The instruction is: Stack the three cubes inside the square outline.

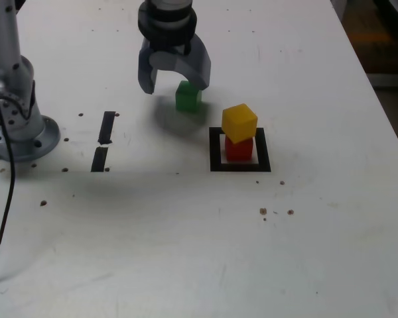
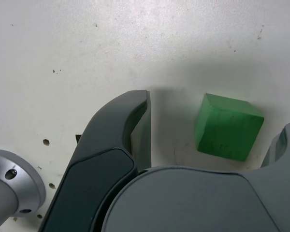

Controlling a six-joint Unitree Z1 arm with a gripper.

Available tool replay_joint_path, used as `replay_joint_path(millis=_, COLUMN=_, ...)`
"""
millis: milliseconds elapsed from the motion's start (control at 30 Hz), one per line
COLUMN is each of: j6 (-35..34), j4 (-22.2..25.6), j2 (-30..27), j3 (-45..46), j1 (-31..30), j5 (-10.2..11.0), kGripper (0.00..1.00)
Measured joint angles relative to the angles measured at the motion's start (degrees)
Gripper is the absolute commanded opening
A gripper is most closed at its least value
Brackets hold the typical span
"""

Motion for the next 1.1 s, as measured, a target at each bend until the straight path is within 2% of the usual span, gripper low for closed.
replay_joint_path(millis=200, j6=0.0, j4=-2.4, j2=1.7, j3=0.5, j1=0.0, j5=1.0, kGripper=0.92)
replay_joint_path(millis=467, j6=0.0, j4=-6.4, j2=4.0, j3=0.5, j1=0.0, j5=1.2, kGripper=0.92)
replay_joint_path(millis=733, j6=0.0, j4=-7.3, j2=5.5, j3=0.5, j1=0.0, j5=1.2, kGripper=0.85)
replay_joint_path(millis=867, j6=0.0, j4=-7.4, j2=5.7, j3=0.6, j1=0.0, j5=1.2, kGripper=0.72)
replay_joint_path(millis=1100, j6=-0.9, j4=-9.0, j2=5.6, j3=1.5, j1=0.0, j5=1.2, kGripper=0.31)
